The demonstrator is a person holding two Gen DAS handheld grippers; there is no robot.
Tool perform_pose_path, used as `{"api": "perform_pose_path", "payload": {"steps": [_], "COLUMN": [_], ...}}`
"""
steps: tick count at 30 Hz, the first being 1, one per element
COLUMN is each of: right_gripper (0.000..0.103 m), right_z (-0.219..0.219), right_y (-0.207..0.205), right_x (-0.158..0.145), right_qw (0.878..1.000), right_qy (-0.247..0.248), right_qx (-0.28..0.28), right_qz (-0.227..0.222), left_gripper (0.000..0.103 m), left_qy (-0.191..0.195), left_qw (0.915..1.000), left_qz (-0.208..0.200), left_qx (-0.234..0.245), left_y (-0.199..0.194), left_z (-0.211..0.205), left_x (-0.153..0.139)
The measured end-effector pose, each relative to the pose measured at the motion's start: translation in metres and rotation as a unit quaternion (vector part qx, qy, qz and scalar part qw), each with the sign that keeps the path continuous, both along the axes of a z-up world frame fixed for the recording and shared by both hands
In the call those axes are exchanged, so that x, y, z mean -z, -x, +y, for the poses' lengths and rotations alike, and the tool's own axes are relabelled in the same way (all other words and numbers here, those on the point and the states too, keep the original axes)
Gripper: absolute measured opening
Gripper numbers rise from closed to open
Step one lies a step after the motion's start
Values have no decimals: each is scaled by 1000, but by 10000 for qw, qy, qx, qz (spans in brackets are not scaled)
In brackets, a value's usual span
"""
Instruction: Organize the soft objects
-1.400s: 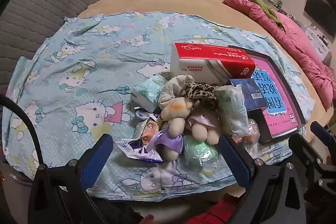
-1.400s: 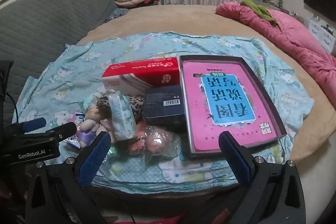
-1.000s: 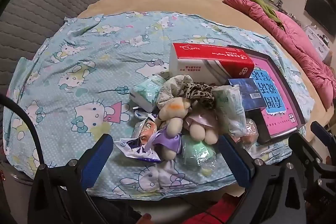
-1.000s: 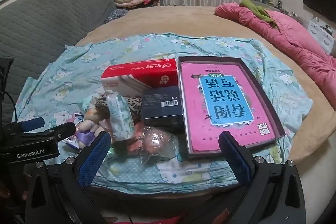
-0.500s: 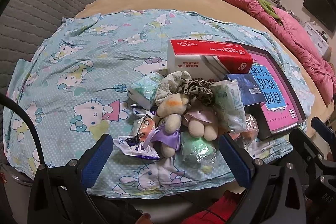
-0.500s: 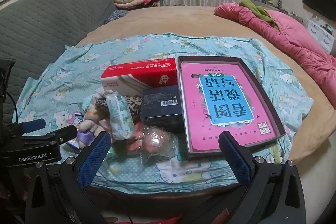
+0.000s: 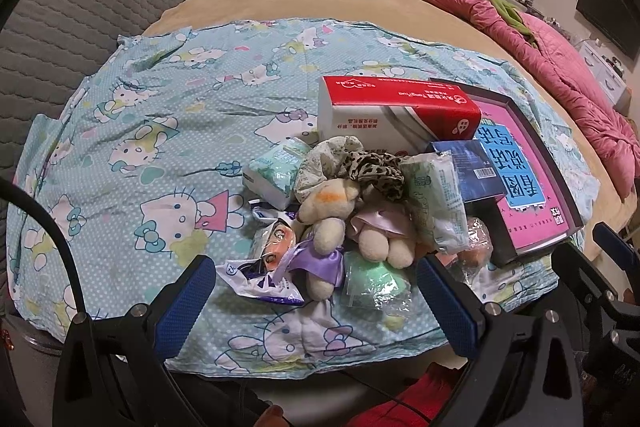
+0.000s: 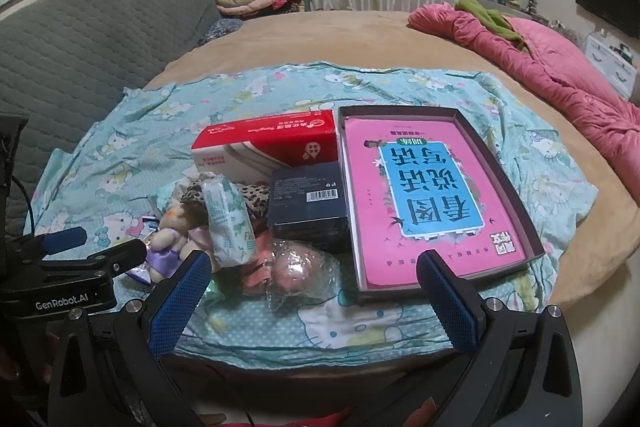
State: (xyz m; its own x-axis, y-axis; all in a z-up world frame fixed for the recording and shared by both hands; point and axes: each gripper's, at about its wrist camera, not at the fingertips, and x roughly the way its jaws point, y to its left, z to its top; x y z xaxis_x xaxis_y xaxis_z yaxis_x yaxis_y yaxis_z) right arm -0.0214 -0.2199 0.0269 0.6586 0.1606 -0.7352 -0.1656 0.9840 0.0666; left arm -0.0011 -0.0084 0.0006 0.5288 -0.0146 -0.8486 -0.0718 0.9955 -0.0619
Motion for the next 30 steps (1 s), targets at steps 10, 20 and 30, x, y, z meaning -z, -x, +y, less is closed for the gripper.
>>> {"api": "perform_pose_path", "payload": {"steps": [10,20,30], "right_gripper": [103,103,103], "right_z": [-1,0,3], "right_y": [0,0,0], "right_x": [0,1,2], "right_qw": [10000,10000,9999], "right_qy": [-8,3,52], "right_qx": [4,-24,-92], "right_qz": [-12,-26,-14], "left_gripper": [101,101,101], "left_qy": [-5,16,154], "left_qw": [10000,10000,9998], "left_qz": [-13,0,70], "left_qx": [8,-13,-92], "left_y": [0,0,1], "left_z": [-1,-1,4], "left_x": [0,2,6]}}
